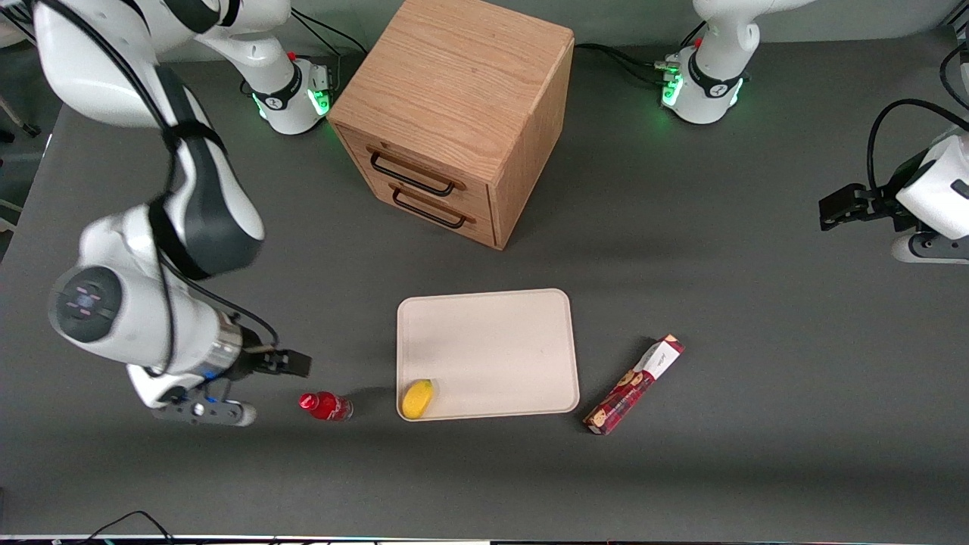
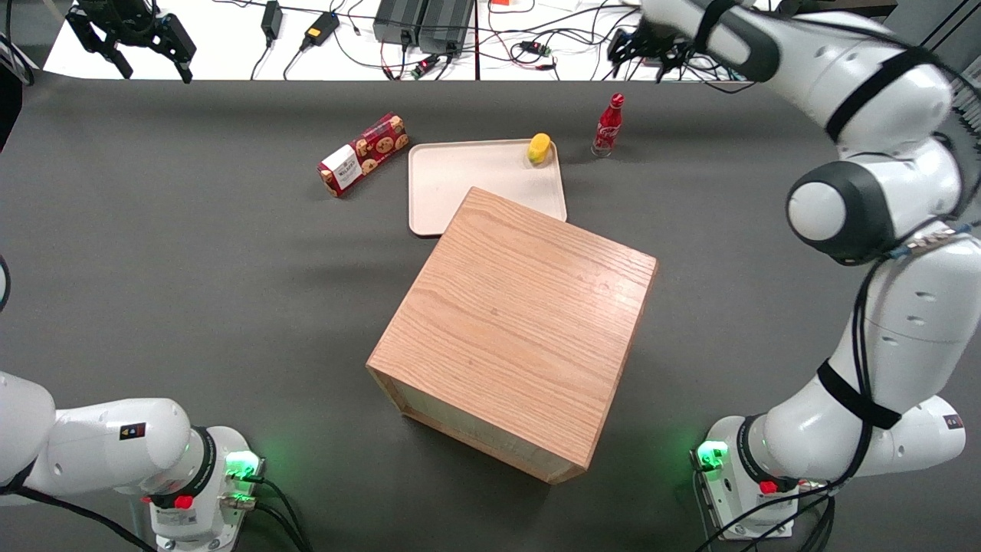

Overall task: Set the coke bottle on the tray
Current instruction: 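Move the right gripper down to the red Coca-Cola bottle, then close the right gripper around the red bottle's body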

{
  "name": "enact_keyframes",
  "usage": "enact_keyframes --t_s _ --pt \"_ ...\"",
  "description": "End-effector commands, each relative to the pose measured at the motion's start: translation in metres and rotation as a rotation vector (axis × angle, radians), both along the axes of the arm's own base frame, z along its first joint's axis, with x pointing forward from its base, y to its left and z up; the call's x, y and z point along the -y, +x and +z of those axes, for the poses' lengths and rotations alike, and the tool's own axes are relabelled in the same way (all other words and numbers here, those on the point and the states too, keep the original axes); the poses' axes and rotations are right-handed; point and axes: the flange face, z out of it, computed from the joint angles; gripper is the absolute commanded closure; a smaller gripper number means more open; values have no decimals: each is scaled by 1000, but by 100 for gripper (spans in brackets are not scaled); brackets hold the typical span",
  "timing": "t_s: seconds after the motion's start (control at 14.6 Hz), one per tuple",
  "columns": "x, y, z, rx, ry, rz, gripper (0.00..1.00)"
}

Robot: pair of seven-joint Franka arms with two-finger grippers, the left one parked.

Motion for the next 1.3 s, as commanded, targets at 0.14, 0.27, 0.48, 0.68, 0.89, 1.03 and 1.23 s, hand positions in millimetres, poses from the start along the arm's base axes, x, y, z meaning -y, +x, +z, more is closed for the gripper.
enact_keyframes --t_s 0.14,0.27,0.48,0.68,0.89,1.03,1.23 --pt "-4 28 -48 97 -38 -14 0" --pt "-3 30 -67 84 -49 -11 0" --pt "-4 32 -86 82 -43 -17 3" --pt "-7 32 -98 80 -55 -30 20" --pt "-7 32 -99 86 -74 -23 75" --pt "-7 32 -98 87 -71 -25 88" --pt "-13 31 -94 90 -63 -20 88"
